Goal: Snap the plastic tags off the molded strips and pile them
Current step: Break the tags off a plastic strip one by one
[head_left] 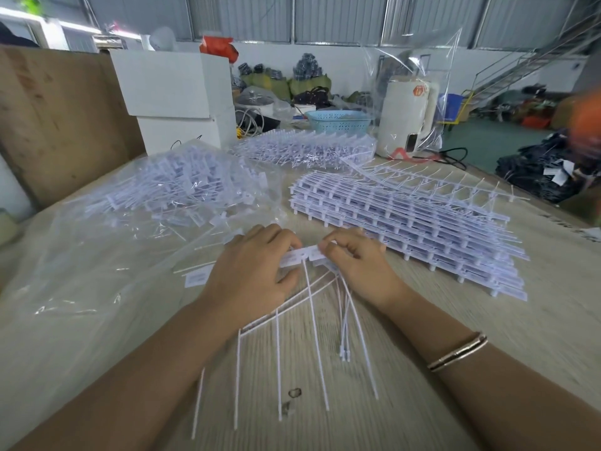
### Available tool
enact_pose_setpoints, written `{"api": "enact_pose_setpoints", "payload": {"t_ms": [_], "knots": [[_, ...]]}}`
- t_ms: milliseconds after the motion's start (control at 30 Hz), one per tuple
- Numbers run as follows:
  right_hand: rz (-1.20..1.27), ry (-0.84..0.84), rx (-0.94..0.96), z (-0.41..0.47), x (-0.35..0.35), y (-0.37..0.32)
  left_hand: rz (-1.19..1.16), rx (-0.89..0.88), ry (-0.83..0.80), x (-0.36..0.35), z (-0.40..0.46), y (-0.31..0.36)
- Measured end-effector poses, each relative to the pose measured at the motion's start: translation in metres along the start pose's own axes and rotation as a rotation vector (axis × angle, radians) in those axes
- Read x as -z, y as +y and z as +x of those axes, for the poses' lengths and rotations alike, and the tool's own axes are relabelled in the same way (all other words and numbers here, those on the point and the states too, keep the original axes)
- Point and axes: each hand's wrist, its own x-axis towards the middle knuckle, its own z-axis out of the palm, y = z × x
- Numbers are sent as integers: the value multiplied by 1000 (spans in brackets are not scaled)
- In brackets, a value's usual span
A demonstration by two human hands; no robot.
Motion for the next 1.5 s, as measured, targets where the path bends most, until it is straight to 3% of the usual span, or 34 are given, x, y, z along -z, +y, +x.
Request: {"api": "enact_pose_setpoints", "payload": {"t_ms": [233,767,867,1033,1100,1200,1267,1500], "knots": [[133,-70,88,-2,1,-8,-93,22,25,-2,-2,-4],[104,81,228,-3,2,-6,-575,270,81,-1,-1,-9],[142,141,116,-2,5,-3,-449,240,70,-2,-2,-13],[-308,48,-108,3,5,10,-300,166,45,-4,-3,-10],[-399,69,-86,2,3,10,-282,145,59,-5,-3,-7],[-318,156,95,0,-3,1,-227,130,54,-5,-1,-1],[-294,105,141,-1,-9,-3,-190,103,50,-5,0,4],[-75,62,77,1,-3,-1,-218,93,21,-6,-2,6]]}}
